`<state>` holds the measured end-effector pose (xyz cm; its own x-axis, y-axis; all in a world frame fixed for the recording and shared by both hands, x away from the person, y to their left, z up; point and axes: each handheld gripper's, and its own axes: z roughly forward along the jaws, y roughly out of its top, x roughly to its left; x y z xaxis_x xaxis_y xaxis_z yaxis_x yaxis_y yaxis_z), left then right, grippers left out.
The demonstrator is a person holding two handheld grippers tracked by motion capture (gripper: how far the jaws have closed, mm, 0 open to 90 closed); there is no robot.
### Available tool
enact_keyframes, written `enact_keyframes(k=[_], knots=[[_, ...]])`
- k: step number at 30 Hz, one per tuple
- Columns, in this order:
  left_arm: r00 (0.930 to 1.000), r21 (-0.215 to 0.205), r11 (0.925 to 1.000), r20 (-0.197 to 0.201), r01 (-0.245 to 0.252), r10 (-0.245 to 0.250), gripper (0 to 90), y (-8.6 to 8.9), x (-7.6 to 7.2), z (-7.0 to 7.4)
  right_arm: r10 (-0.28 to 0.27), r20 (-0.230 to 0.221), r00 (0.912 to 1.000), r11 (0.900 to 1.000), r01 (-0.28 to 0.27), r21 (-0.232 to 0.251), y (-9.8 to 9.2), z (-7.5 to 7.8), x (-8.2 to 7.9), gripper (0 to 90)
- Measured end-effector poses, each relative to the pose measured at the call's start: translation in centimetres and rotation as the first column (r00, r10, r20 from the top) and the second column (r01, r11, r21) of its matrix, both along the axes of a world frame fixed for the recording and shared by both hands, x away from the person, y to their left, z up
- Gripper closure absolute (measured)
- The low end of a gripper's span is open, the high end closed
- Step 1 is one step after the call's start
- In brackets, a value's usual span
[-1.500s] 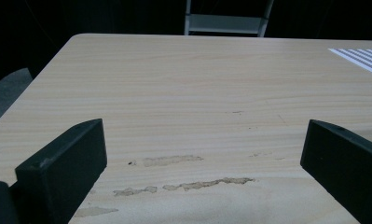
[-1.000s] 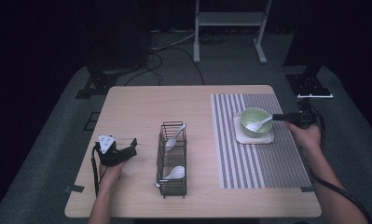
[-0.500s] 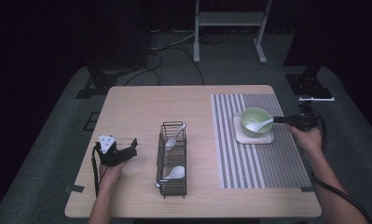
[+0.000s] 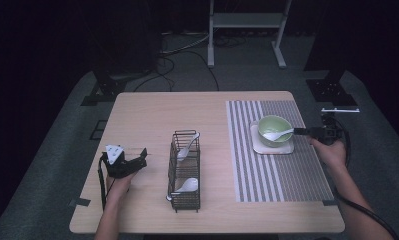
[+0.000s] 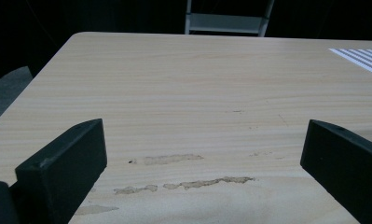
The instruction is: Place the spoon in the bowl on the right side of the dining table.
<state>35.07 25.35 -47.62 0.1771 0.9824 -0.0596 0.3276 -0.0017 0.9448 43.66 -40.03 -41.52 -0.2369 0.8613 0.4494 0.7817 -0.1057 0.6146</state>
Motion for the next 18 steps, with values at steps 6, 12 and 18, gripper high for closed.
enact_keyframes(k=[6,12,18], knots=[[1.0000,0.000,1.0000,0.001,0.000,0.000,0.0,0.0,0.0,0.0,0.007,0.005,1.0000,1.000,-0.007,-0.016,0.0,-0.2,-0.4,54.2],[1.0000,0.002,1.0000,0.000,0.000,0.000,0.0,0.0,0.0,0.0,0.010,0.019,0.9998,1.000,-0.010,-0.013,0.1,-0.5,-1.0,51.8],[1.0000,0.002,1.0000,0.000,0.001,-0.001,0.0,0.0,0.0,0.0,0.023,0.017,0.9996,1.000,-0.023,-0.014,0.1,-0.9,-1.7,47.4]])
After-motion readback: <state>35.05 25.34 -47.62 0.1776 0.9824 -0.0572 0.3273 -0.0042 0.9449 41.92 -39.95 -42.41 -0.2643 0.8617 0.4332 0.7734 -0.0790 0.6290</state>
